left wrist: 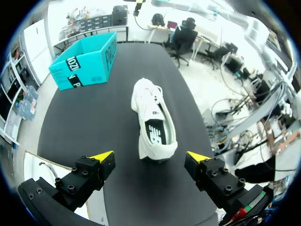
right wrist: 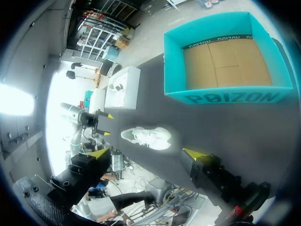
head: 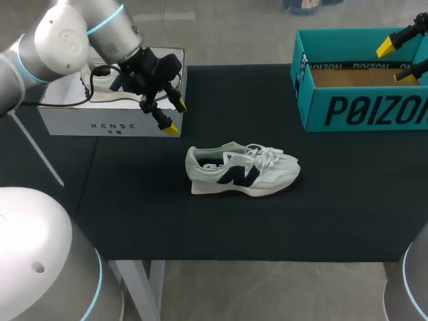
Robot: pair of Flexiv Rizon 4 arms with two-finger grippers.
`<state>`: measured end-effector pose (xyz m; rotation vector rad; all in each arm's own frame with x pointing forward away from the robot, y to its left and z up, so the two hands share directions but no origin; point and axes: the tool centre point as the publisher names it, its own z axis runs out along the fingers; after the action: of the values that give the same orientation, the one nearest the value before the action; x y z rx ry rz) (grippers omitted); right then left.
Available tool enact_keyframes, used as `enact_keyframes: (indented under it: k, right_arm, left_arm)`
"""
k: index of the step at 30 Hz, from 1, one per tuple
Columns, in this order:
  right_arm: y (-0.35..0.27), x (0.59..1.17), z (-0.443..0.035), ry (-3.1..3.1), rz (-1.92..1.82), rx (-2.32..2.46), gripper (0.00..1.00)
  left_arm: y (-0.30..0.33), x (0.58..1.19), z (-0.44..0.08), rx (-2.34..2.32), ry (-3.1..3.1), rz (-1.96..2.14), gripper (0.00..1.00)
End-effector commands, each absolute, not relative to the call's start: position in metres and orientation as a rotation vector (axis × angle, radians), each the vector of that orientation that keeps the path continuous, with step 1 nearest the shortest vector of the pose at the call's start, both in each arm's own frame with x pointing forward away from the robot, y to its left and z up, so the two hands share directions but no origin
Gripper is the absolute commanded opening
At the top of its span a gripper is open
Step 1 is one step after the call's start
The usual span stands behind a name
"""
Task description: Take the shoe out of the shoebox, open the shoe tongue, remove and reinsert the insole, then place the shoe into the shoebox
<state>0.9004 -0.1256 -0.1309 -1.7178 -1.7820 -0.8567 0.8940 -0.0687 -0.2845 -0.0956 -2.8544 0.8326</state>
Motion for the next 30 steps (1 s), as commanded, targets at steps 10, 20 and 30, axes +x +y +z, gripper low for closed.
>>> enact_keyframes:
  k: [10,20,30]
  right_arm:
    - [-0.126,0.901,-0.131,-1.783,-0.854,-1.72,1.0]
    - [-0.126,0.901,-0.131,-1.783,-0.854,-1.72,1.0]
    - [-0.126,0.901,-0.131,-1.783,-0.854,-1.72,1.0]
  left_arm:
    - [-0.063,0.878,-0.306,0.425,-2.45,1.663,1.0]
    - [-0.069,0.88,-0.3,0.264,-2.449,1.717,1.0]
    - [-0.058,0.861,-0.324,0.121,-2.467,1.641,1.0]
